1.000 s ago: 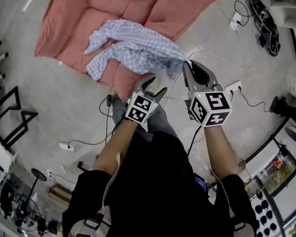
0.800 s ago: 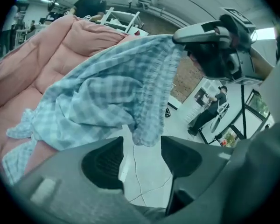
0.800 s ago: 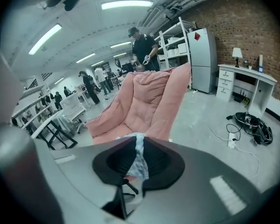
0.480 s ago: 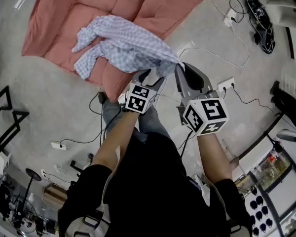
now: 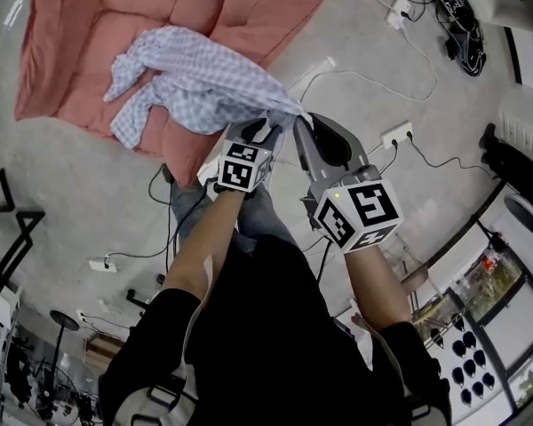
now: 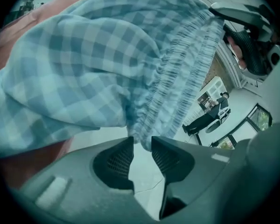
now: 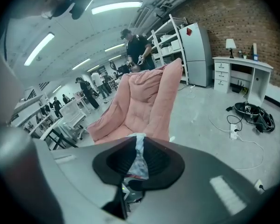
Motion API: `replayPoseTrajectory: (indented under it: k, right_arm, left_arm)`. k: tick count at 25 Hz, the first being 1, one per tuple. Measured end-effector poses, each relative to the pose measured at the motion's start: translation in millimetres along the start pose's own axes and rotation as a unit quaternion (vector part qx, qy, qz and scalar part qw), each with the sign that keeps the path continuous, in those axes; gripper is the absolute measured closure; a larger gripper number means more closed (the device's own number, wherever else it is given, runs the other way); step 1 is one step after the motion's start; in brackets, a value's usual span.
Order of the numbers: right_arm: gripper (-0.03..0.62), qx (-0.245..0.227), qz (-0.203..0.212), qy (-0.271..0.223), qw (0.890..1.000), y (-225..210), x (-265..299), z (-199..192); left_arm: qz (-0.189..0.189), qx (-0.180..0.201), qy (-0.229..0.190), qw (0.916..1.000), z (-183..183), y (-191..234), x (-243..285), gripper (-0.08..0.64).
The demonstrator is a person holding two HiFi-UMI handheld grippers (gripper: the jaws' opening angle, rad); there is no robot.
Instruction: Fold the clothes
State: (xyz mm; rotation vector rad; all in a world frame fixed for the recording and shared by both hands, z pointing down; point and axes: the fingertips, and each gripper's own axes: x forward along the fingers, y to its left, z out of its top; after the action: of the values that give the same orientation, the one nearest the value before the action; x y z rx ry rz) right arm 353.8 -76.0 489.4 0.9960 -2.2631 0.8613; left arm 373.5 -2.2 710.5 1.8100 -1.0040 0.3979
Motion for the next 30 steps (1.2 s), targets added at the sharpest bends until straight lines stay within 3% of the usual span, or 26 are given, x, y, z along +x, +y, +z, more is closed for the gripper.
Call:
replayPoseTrajectory:
  k: [4,15,25,30]
  right_arm:
    - [0.543,0.002,-0.003,0.002,1.000,-5,-3,2]
    - [0.546,-0.026,-0.015,0.016,0.999,-28,-12,-2]
    - [0.548,-0.035,-0.022,0.014,0.999,-38,-25,-7]
    - [0.548,-0.042,-0.018,0.023,0.999,-25,-32,-21]
  left_arm:
    - [0.000,0.004,-0.003,1.0000,3,-1,-2,0.533]
    - [0.043,0.052,0.010,0.9977,-13,9,-49,0.540]
    - [0.095,0.098,-0.022,0.9904,1,28,-114,0.541]
    - [0.120,0.101,-0.048,0.9864,1,27,-166,0.541]
